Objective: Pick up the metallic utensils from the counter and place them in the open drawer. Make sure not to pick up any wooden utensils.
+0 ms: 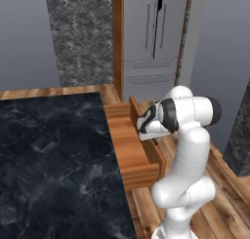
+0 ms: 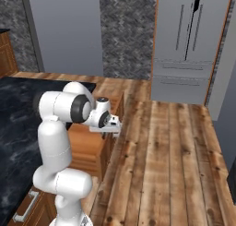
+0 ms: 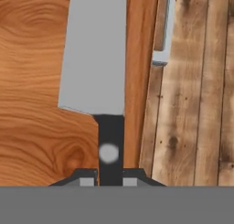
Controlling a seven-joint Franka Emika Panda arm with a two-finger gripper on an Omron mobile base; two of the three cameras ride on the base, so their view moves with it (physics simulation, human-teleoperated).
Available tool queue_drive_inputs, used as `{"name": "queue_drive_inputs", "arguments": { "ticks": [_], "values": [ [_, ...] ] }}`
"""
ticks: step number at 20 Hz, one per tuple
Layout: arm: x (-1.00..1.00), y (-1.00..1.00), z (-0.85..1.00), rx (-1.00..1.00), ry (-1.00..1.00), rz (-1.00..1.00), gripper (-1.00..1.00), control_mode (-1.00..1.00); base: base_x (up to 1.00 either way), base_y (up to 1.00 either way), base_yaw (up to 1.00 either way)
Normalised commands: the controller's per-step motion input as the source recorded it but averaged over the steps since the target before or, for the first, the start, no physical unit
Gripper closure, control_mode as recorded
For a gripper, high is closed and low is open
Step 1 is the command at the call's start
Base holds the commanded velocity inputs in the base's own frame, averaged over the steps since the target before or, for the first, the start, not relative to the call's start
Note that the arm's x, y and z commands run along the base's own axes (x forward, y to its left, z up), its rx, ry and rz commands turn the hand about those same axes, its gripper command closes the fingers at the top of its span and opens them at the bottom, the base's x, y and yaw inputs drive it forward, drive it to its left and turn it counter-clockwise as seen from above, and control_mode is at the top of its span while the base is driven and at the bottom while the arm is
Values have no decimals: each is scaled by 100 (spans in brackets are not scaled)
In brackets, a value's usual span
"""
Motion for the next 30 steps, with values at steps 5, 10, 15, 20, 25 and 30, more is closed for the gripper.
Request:
{"name": "queue_drive_inputs", "arguments": {
  "ticks": [5,10,15,20,25,30],
  "values": [
    [7,-79,-61,0,4,0,100,-100,0,0,0],
    [10,-86,-71,0,2,0,100,-100,0,0,0],
    [9,-98,-58,1,3,0,100,-100,0,0,0],
    [0,-95,-42,4,1,0,100,-100,0,0,0],
    [0,-86,-29,7,0,0,100,-100,0,0,0],
    [-24,-13,13,8,-9,2,100,-100,0,0,0]
  ]
}}
